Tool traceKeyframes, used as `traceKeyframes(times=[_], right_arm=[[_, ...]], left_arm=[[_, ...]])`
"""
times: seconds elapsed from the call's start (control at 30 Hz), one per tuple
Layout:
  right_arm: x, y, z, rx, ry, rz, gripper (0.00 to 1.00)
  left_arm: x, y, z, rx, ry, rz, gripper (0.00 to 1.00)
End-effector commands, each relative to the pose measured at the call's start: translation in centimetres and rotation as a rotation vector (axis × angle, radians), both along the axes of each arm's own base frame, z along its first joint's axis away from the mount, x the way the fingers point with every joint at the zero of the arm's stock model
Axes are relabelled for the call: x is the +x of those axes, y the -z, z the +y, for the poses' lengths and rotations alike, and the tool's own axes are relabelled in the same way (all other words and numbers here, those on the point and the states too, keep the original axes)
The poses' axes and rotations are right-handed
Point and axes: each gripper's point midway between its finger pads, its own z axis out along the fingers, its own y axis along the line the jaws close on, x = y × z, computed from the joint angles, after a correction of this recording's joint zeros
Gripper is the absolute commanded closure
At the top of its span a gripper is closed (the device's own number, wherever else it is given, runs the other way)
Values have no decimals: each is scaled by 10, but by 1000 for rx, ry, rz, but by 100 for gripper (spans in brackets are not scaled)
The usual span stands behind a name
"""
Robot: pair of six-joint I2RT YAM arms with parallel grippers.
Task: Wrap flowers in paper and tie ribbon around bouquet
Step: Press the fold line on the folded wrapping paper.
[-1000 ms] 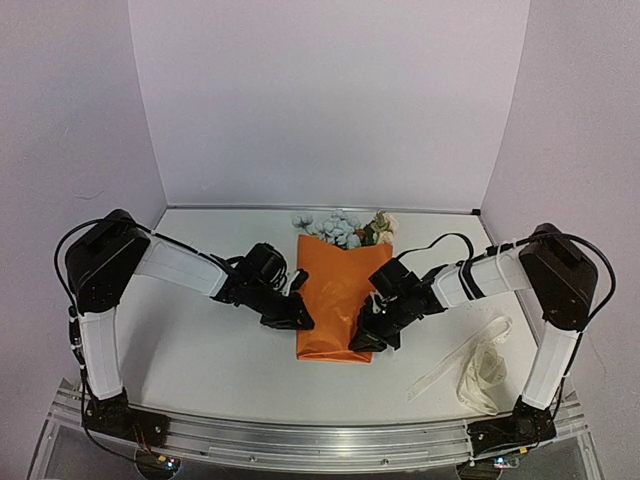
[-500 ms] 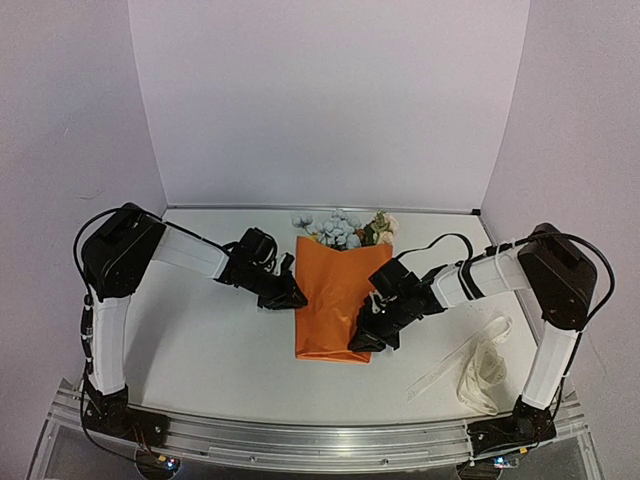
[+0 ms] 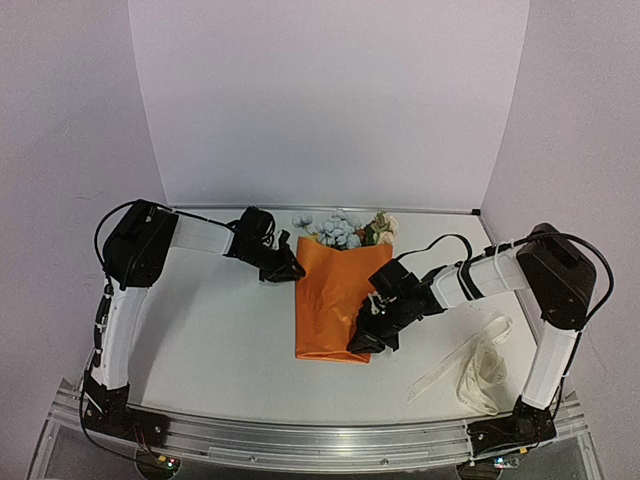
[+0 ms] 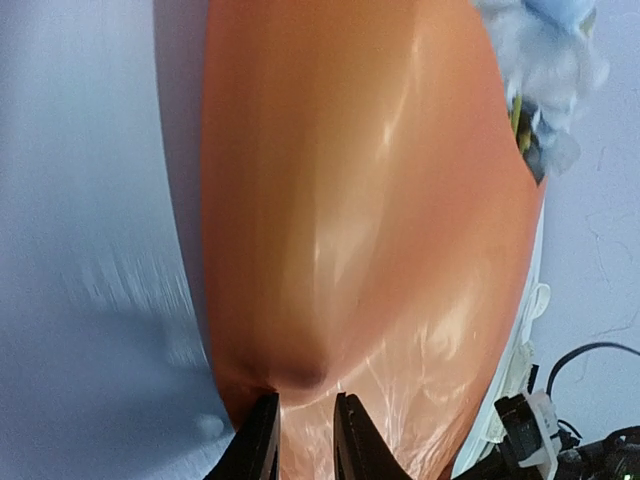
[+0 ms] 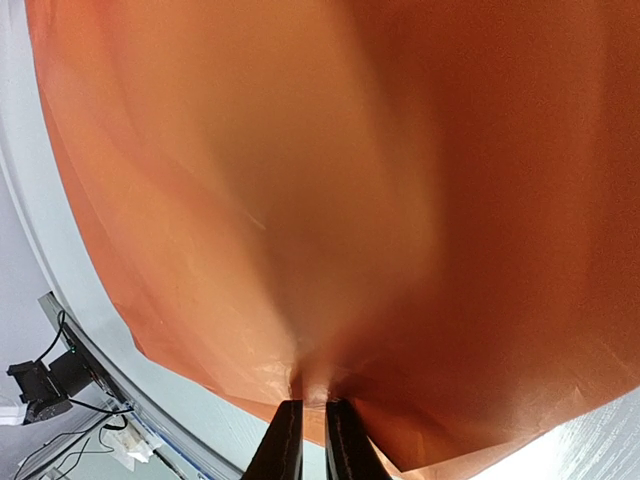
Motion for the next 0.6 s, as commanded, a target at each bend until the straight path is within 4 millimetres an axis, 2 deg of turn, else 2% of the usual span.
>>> traceKeyframes(times=[0.0, 0.17, 0.37, 0.57], right_arm=[[-12, 19, -9, -49, -10, 49, 91], [-12, 19, -10, -49, -8, 54, 91], [-14, 22, -14, -58, -1, 62, 91], [-12, 24, -16, -60, 16, 74, 91]], left_arm=[[36, -7, 4, -18, -15, -30, 79], [74, -14, 8, -54, -44, -52, 78], [120, -32, 10, -105, -60, -113, 75], [150, -58, 14, -179, -87, -170, 74]])
